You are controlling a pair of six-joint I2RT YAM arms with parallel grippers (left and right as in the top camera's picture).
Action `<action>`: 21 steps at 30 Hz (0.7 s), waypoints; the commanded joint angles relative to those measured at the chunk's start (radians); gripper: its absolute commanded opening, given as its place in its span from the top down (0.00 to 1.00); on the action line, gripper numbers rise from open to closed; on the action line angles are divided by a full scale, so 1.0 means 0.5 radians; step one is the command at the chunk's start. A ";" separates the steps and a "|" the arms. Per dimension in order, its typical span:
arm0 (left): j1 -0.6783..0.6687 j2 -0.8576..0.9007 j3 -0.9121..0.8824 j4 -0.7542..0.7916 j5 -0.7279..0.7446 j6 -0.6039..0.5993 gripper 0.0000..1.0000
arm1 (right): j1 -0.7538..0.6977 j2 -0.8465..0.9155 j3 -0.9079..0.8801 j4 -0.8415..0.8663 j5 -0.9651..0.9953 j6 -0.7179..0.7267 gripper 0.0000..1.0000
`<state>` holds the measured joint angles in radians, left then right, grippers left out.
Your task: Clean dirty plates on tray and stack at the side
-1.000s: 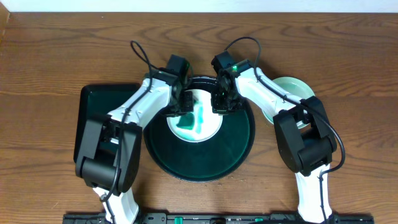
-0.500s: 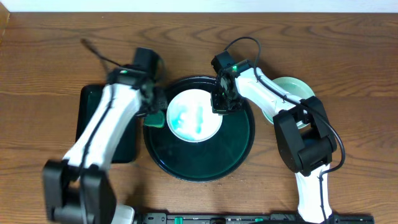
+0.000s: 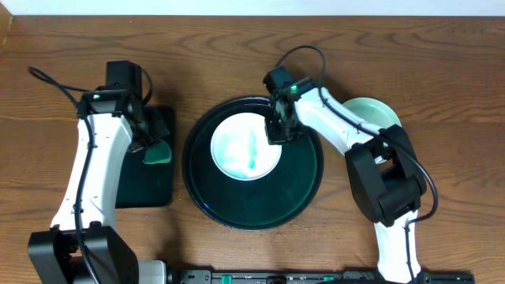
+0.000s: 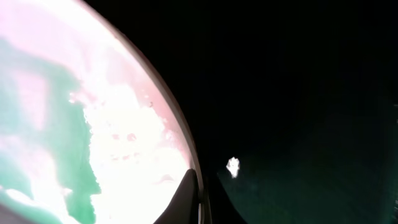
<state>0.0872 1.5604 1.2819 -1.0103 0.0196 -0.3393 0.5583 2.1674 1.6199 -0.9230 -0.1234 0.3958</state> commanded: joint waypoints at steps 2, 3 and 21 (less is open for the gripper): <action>0.067 0.024 -0.006 -0.003 -0.012 0.034 0.93 | 0.124 -0.223 0.001 0.014 0.437 -0.108 0.99; 0.079 0.024 -0.006 0.000 -0.018 0.034 0.93 | 0.153 -0.261 0.001 0.006 0.545 -0.108 0.99; 0.091 0.025 -0.008 0.003 -0.025 0.034 0.93 | 0.768 -0.677 0.001 -0.159 2.142 -0.107 0.99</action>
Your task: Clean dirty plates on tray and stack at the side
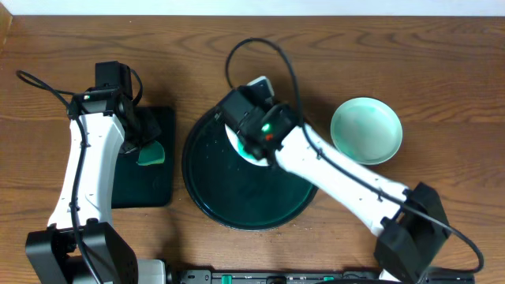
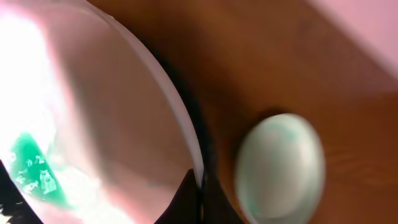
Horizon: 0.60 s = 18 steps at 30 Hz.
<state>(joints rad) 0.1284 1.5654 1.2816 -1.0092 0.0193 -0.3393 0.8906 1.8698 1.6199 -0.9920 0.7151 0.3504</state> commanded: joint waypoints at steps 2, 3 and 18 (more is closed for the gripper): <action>0.008 0.015 -0.007 0.000 -0.024 0.034 0.93 | 0.179 -0.091 0.001 -0.047 0.627 -0.016 0.99; 0.008 0.015 -0.007 0.000 -0.024 0.034 0.93 | 0.220 -0.093 0.001 -0.061 0.713 -0.015 0.99; 0.008 0.015 -0.007 0.000 -0.024 0.034 0.93 | 0.472 -0.093 0.001 -0.105 1.273 -0.009 0.99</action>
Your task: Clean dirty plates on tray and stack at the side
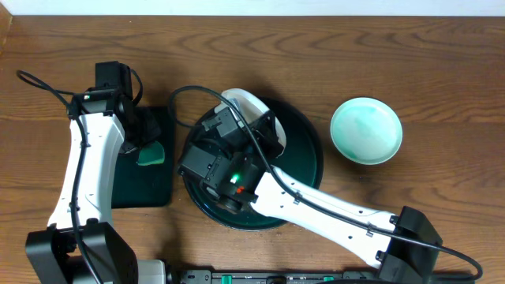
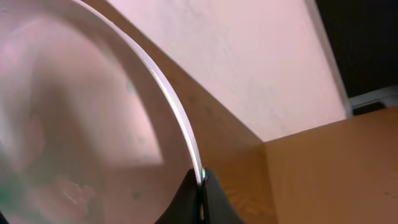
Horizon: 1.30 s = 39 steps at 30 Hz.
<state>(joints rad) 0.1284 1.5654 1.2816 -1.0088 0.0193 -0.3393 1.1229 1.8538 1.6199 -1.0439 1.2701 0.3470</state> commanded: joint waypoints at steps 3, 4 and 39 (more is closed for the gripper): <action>0.008 0.015 -0.007 -0.001 -0.024 0.034 0.92 | -0.021 -0.061 0.001 -0.002 -0.069 0.017 0.99; 0.008 0.015 -0.007 -0.002 -0.024 0.034 0.93 | -0.043 -0.061 0.001 0.000 -0.191 0.016 0.99; 0.008 0.015 -0.039 0.137 -0.214 0.559 0.92 | -2.347 -0.232 -0.320 -0.034 -2.639 -0.052 0.99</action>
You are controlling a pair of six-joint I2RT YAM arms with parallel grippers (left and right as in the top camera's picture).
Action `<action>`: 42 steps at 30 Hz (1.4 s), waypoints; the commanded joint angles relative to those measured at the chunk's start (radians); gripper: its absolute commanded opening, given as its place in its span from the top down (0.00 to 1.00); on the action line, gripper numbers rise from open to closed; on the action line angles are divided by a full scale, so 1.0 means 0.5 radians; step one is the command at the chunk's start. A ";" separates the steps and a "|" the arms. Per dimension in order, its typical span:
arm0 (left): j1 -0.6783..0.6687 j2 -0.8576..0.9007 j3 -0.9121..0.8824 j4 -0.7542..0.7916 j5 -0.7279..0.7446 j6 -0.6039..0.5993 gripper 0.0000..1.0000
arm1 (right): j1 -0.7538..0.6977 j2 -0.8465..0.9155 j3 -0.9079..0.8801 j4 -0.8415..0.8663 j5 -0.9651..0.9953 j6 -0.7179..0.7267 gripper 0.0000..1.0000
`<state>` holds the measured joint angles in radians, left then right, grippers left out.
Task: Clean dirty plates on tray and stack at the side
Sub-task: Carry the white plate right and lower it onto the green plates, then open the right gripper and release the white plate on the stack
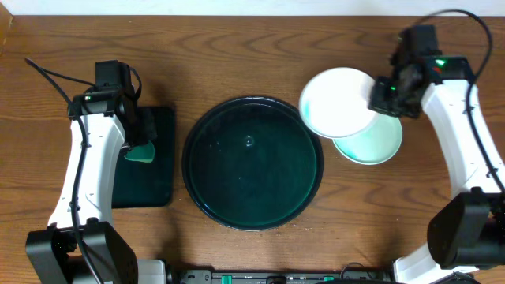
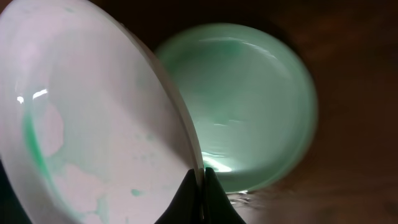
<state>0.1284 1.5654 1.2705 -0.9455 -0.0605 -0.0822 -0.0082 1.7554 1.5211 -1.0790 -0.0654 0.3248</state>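
A white plate [image 1: 335, 102] with faint green smears [image 2: 93, 124] hangs tilted to the right of the tray. My right gripper [image 1: 384, 96] is shut on its rim, and the fingertips [image 2: 200, 186] pinch the edge. Below it a pale green plate [image 1: 372, 142] lies on the table, partly covered by the white one; the wrist view also shows this green plate [image 2: 249, 106]. The round dark tray [image 1: 252, 162] holds no plates. At the left, my left gripper [image 1: 140, 140] holds a green sponge [image 1: 140, 152] over the black mat [image 1: 146, 173].
Bare wooden table [image 1: 237, 47] surrounds the tray, with the wall edge along the back. Cables loop off both arms. The left arm's base stands at the front left, the right arm's at the front right.
The right arm was stretched over the tray's left half with the white plate held high. It now holds the plate to the right of the tray, over the green plate. The sponge has shifted slightly left.
First the white plate lay smeared green in the tray, my right gripper shut on its right rim. Then it was tilted up at the tray's back edge, then raised high over the tray. Now it hangs above the green plate, and the tray is bare.
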 commanded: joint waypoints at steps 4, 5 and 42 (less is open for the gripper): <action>0.008 0.015 -0.017 0.047 -0.054 0.044 0.93 | -0.220 -0.035 -0.402 0.272 0.031 -0.006 0.99; 0.008 0.015 -0.017 0.056 -0.054 0.044 0.93 | -0.237 -0.035 -0.446 0.314 0.031 -0.003 0.99; 0.025 0.139 -0.017 0.107 -0.052 -0.018 0.93 | -0.174 -0.033 -0.134 0.217 -0.333 -0.325 0.55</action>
<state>0.1303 1.6093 1.2701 -0.8982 -0.0669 -0.0792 -0.1398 1.7550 1.4021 -0.9653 -0.1177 0.2459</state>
